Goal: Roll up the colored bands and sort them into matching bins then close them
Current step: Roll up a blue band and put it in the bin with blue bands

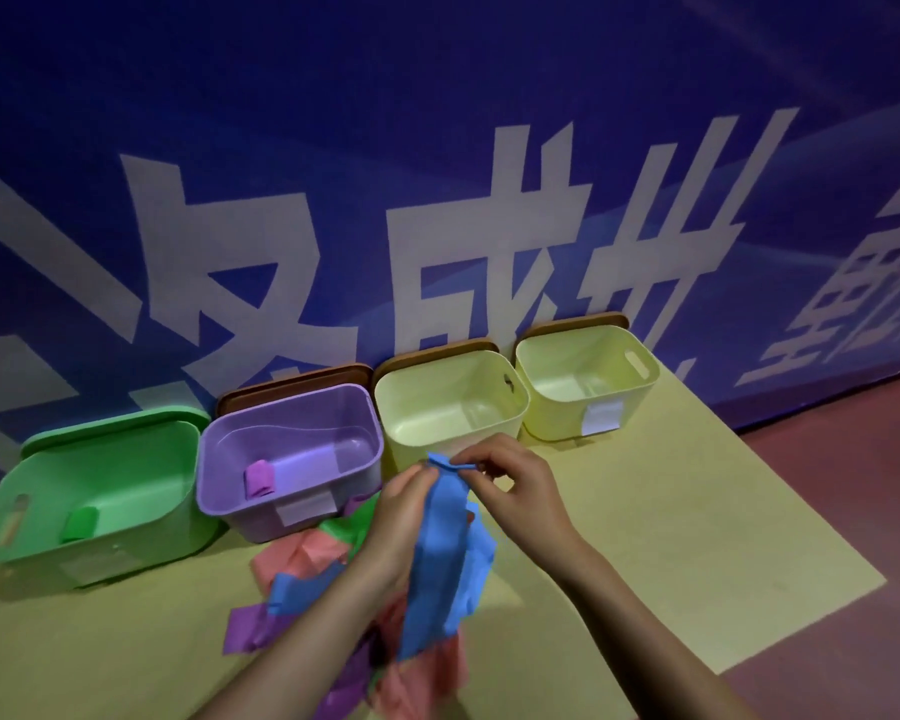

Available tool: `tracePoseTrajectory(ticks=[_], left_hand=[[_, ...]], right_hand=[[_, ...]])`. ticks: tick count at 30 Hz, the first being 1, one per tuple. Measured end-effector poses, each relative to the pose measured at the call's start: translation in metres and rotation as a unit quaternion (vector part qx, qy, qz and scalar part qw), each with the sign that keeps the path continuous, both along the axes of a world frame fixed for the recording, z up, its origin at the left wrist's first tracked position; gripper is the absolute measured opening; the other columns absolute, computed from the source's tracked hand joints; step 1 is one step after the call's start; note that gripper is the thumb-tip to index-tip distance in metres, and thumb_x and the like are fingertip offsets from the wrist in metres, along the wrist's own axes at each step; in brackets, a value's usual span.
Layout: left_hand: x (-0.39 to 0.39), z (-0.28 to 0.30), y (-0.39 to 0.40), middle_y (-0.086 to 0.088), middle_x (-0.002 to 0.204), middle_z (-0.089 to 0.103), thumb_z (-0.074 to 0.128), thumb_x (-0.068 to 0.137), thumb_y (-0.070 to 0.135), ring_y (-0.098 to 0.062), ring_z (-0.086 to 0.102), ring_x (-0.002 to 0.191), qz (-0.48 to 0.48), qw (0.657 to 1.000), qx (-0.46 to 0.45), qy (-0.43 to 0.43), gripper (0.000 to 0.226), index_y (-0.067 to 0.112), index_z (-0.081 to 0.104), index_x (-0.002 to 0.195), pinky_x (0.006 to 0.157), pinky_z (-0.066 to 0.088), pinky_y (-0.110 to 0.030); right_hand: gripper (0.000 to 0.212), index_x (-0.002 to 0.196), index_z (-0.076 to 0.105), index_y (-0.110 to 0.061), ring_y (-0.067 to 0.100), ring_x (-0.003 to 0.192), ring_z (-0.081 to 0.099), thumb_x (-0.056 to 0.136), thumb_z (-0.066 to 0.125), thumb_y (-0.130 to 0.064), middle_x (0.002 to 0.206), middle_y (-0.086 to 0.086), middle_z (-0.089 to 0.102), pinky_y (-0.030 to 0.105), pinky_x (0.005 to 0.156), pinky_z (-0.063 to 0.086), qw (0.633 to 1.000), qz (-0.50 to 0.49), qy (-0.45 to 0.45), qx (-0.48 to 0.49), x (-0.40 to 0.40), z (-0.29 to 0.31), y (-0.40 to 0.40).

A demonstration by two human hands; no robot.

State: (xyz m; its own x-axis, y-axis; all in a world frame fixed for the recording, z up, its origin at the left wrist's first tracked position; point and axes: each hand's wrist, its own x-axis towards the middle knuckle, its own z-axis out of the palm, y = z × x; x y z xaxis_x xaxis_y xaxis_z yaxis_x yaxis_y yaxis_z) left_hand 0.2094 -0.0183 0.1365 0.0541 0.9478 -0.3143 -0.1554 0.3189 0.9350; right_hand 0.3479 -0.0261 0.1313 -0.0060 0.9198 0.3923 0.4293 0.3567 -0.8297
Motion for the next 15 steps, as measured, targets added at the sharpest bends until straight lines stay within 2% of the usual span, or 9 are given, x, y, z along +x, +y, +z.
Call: tracePoseTrajectory(ticks=[2, 4, 6, 9, 11, 13, 15], left_hand=[[0.032, 0.004, 0.002, -0.010, 0.067, 0.068, 0.043, 0.096, 0.003, -0.022, 0.064, 0.056, 0.001, 1.000, -0.013, -0.028, 0.026, 0.004, 0.066, 0.084, 0.052, 0.052, -0.027], [0.063, 0.006, 0.002, -0.017, 0.070, 0.066, 0.041, 0.096, 0.004, -0.027, 0.063, 0.055, 0.010, 0.999, -0.033, -0.037, 0.025, 0.001, 0.064, 0.088, 0.047, 0.051, -0.028], [0.091, 0.006, 0.004, -0.019, 0.077, 0.066, 0.038, 0.097, 0.010, -0.027, 0.064, 0.054, 0.011, 0.997, -0.052, -0.050, 0.026, 0.000, 0.062, 0.091, 0.052, 0.051, -0.029], [0.128, 0.005, 0.006, -0.019, 0.084, 0.068, 0.039, 0.098, 0.025, -0.029, 0.064, 0.061, 0.000, 0.993, -0.087, -0.079, 0.033, 0.004, 0.062, 0.086, 0.068, 0.051, -0.036], [0.149, 0.005, 0.009, -0.017, 0.083, 0.068, 0.042, 0.099, 0.029, -0.031, 0.062, 0.065, 0.000, 0.994, -0.079, -0.081, 0.035, 0.005, 0.063, 0.084, 0.063, 0.052, -0.035], [0.167, 0.003, 0.011, -0.017, 0.082, 0.067, 0.048, 0.098, 0.023, -0.028, 0.062, 0.066, 0.013, 0.997, -0.048, -0.060, 0.026, 0.003, 0.064, 0.090, 0.057, 0.053, -0.033], [0.180, 0.000, 0.015, -0.017, 0.084, 0.068, 0.049, 0.098, 0.017, -0.024, 0.064, 0.069, 0.022, 0.999, -0.017, -0.030, 0.022, 0.002, 0.064, 0.094, 0.060, 0.054, -0.034]], right_hand=[[0.014, 0.091, 0.073, -0.019, 0.012, 0.079, 0.060, 0.083, 0.064, -0.012, 0.085, -0.005, 0.065, 0.028, 0.069, 0.049, 1.000, 0.022, -0.013, -0.002, 0.033, -0.002, 0.004], [0.014, 0.092, 0.073, -0.017, 0.012, 0.080, 0.062, 0.084, 0.063, -0.010, 0.086, -0.003, 0.066, 0.031, 0.071, 0.051, 0.999, 0.041, -0.015, -0.021, 0.065, -0.002, 0.008], [0.015, 0.093, 0.073, -0.015, 0.011, 0.083, 0.063, 0.085, 0.063, -0.007, 0.088, -0.005, 0.068, 0.027, 0.074, 0.052, 0.997, 0.062, -0.017, -0.043, 0.095, 0.001, 0.011], [0.019, 0.096, 0.073, -0.016, 0.008, 0.088, 0.064, 0.087, 0.060, -0.005, 0.092, -0.012, 0.068, 0.021, 0.078, 0.051, 0.991, 0.094, -0.048, -0.082, 0.137, 0.005, 0.016], [0.022, 0.100, 0.072, -0.017, 0.007, 0.090, 0.064, 0.088, 0.058, -0.004, 0.095, -0.014, 0.068, 0.020, 0.079, 0.050, 0.987, 0.111, -0.062, -0.098, 0.161, 0.007, 0.020], [0.023, 0.102, 0.071, -0.016, 0.008, 0.091, 0.064, 0.090, 0.057, -0.003, 0.096, -0.012, 0.069, 0.017, 0.080, 0.048, 0.985, 0.122, -0.047, -0.112, 0.179, 0.009, 0.026], [0.020, 0.102, 0.072, -0.016, 0.008, 0.089, 0.064, 0.092, 0.058, -0.007, 0.095, -0.010, 0.070, 0.017, 0.079, 0.048, 0.982, 0.125, -0.004, -0.140, 0.190, 0.008, 0.030]])
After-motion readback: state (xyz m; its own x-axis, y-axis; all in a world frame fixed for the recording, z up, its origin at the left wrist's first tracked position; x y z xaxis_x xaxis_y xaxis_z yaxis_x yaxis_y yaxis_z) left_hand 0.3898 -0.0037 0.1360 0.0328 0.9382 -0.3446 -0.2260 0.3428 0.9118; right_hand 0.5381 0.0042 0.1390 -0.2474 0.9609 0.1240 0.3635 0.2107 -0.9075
